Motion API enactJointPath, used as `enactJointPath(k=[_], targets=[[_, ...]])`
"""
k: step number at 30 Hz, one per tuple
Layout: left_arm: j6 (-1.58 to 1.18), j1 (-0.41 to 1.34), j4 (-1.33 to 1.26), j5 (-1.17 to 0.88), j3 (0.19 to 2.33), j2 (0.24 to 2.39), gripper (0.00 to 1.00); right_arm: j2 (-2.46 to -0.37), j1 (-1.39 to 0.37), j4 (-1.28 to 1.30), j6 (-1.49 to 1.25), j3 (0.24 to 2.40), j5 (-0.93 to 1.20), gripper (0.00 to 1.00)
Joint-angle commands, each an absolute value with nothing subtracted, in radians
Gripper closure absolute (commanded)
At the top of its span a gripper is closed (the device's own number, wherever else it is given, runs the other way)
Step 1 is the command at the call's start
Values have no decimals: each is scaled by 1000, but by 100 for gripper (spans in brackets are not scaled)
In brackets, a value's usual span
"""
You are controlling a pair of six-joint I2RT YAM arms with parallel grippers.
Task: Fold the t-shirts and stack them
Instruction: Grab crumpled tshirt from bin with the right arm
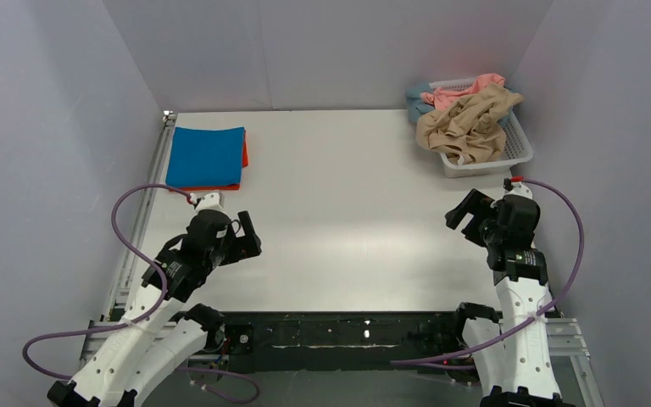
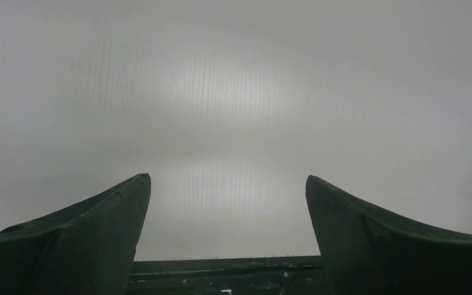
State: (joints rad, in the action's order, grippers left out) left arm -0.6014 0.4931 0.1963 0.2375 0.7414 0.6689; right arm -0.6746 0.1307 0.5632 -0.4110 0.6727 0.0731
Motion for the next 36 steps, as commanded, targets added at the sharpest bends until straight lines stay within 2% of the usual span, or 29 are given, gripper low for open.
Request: enactJointPath(k=[1, 12, 17, 21, 24, 31, 33, 35, 36], targets=[[-595, 493, 232, 289, 716, 634, 2, -688, 131, 517, -397, 724, 83, 8], [-590, 492, 236, 283, 732, 674, 2, -772, 131, 466, -412, 772, 90, 7], [-588, 492, 217, 283, 720, 687, 2, -947, 130, 374, -437, 871, 77, 4], [-583, 492, 228, 301, 723, 700, 2, -1210, 132, 365, -450, 1084, 8, 4], [-583, 492, 226, 302, 721, 711, 2, -1476, 132, 397, -438, 1331, -72, 6], [-575, 492, 230, 311, 729, 734, 2, -1997, 132, 553, -398, 1899, -112, 12], [-574, 493, 227, 313, 728, 740, 2, -2107, 131, 606, -399, 2032, -84, 17], [-570, 493, 226, 317, 732, 746, 2, -2182, 130, 624, -399, 2124, -38, 30], [-571, 493, 227, 319, 734, 750, 2, -2200, 130, 636, -398, 2161, -20, 54]])
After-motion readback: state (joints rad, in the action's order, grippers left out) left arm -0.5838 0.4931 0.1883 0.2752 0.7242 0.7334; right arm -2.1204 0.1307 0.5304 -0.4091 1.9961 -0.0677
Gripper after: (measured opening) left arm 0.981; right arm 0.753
